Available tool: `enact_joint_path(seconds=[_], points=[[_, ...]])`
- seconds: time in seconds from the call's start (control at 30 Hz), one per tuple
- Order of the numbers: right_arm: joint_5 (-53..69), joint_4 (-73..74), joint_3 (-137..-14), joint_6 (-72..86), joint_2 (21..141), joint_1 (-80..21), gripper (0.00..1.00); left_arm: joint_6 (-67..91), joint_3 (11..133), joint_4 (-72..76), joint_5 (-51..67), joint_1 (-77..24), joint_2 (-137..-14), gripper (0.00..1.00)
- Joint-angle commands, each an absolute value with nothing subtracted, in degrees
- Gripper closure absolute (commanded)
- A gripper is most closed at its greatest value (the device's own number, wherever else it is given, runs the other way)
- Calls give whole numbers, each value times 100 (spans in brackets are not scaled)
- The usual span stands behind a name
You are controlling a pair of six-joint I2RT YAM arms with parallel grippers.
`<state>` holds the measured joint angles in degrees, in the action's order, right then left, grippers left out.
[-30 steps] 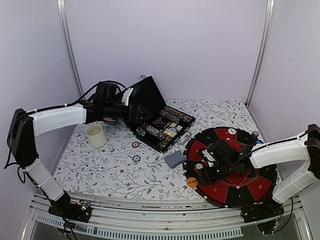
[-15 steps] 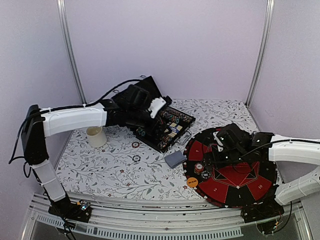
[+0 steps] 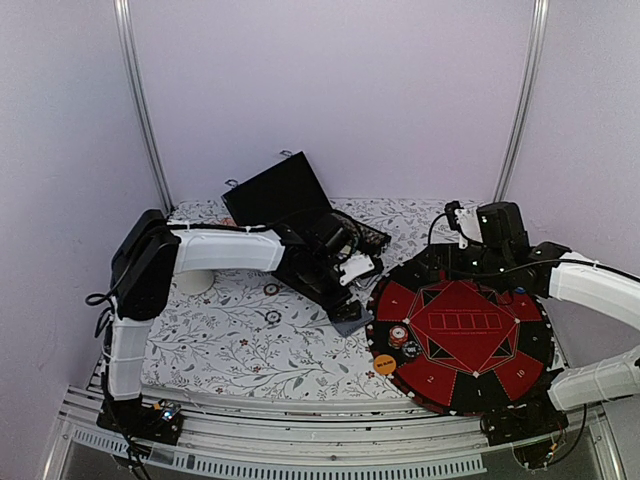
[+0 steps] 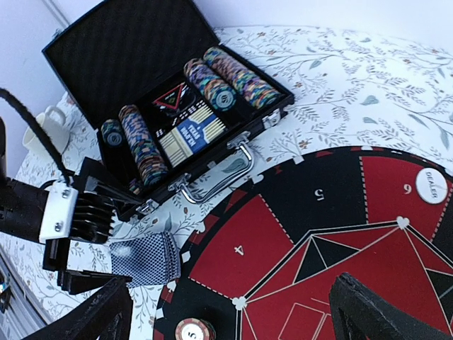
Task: Distribute texas hold em gaming equipment
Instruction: Pick up the face-down deck piles from the center of the board.
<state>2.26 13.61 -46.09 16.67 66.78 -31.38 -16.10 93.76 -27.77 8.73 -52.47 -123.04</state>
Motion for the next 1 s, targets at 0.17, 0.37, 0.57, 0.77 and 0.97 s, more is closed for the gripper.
enact_joint_path(seconds=[0.17,0.37,0.57,0.77,0.97], points=[[752,906,-4474,1226,6812,-3111,1,-1791,9801,-3234,831,-5348,-12719,2],[741,890,-4367,1172,6751,-3111,1,-1758,9728,-3261,1232,-5353,-12665,2],[868,837,-4363,1143,6789,-3111,1,-1567,9967,-3243,848,-5301,-12710,2],[886,891,-4356,1078,6760,-3111,1,-1324,10150,-3244,876,-5291,-12498,2],[868,928,-4346,1054,6737,-3111,1,-1440,9693,-3237,672,-5519,-12338,2]])
